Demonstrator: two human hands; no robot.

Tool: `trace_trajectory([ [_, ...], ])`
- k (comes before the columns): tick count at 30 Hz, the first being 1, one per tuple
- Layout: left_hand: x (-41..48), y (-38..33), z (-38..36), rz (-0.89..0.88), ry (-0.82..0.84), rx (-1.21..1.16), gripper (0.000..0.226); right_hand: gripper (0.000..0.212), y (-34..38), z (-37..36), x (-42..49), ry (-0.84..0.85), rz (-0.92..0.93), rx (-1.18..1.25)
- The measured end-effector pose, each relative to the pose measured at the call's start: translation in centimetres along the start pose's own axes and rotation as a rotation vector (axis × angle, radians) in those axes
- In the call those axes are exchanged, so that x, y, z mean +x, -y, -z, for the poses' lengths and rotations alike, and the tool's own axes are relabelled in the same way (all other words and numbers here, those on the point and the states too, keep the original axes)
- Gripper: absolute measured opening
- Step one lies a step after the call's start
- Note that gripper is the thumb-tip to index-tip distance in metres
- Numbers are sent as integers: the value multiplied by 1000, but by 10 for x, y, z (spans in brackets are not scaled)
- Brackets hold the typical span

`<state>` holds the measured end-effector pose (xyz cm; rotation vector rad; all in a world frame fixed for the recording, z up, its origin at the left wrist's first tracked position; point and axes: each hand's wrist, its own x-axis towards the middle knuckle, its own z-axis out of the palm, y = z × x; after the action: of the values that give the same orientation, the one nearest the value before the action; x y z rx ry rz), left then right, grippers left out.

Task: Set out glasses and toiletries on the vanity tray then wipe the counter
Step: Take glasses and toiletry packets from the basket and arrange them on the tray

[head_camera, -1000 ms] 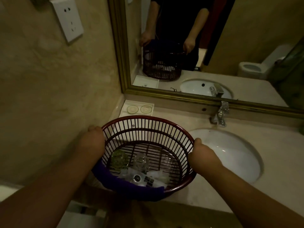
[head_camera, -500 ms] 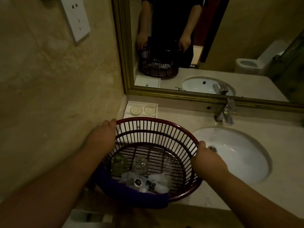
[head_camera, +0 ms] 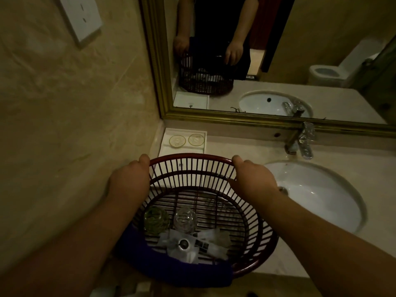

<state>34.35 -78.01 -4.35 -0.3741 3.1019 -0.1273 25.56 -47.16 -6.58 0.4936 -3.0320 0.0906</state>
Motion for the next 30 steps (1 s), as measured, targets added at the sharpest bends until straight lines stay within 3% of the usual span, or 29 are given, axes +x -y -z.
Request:
trace_trajectory([
  [30,8,-2,-10,-30,-122,-81,22,38,-2,-4,1,-27,-42,-26],
])
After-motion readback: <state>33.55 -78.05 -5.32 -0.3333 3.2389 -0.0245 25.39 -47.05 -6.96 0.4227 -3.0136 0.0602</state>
